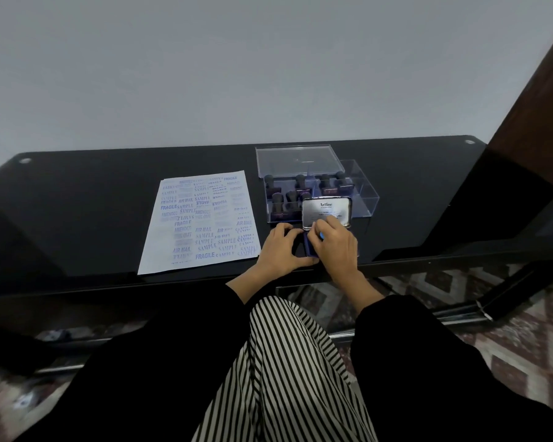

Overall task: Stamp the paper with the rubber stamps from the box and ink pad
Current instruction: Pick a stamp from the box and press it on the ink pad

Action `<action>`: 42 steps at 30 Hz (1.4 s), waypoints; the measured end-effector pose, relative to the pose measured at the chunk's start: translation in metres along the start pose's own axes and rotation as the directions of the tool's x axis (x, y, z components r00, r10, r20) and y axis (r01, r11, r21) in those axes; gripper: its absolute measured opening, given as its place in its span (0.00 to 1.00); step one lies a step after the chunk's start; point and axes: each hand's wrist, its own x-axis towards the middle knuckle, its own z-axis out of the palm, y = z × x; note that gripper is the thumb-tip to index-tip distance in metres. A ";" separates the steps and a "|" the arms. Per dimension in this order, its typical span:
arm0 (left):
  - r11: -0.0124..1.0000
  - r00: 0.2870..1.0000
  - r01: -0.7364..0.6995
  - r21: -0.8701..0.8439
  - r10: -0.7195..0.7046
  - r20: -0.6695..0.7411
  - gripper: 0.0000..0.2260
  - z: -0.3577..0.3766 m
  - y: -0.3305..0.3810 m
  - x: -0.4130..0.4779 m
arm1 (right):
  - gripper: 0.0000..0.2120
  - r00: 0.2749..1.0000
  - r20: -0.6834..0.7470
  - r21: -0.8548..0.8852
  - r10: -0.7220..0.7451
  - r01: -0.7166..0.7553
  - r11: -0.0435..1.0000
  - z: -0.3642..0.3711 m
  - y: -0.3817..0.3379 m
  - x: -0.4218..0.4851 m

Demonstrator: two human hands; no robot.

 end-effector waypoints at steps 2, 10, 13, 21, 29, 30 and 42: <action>1.000 1.000 0.006 0.009 -0.006 0.001 0.34 -0.001 0.000 0.001 | 0.11 1.000 -0.020 0.008 0.005 -0.005 1.000 0.004 0.004 0.004; 0.999 1.000 0.018 0.042 -0.019 0.024 0.35 -0.002 0.002 0.003 | 0.13 0.998 -0.066 0.073 0.009 -0.004 0.997 0.017 0.013 0.008; 0.999 0.999 0.023 0.029 -0.024 0.035 0.35 -0.002 0.002 0.003 | 0.12 0.994 -0.111 0.090 -0.012 0.022 0.996 0.016 0.013 -0.001; 1.000 0.999 0.018 0.010 -0.018 0.030 0.34 -0.002 0.002 0.002 | 0.10 0.967 -0.239 0.071 -0.084 0.103 0.992 0.010 0.009 -0.021; 1.000 1.000 0.020 -0.009 -0.020 0.013 0.34 0.002 0.000 0.001 | 0.12 0.989 -0.146 0.063 -0.033 0.042 0.997 0.014 0.011 -0.006; 1.000 1.000 0.022 -0.009 -0.022 0.013 0.34 0.002 -0.001 0.001 | 0.12 0.991 -0.130 0.054 -0.018 0.025 0.998 0.015 0.011 -0.002; 1.000 1.000 0.013 0.012 -0.013 0.009 0.34 0.004 0.000 0.000 | 0.13 0.992 -0.127 -0.047 -0.029 0.023 0.999 0.008 0.009 0.006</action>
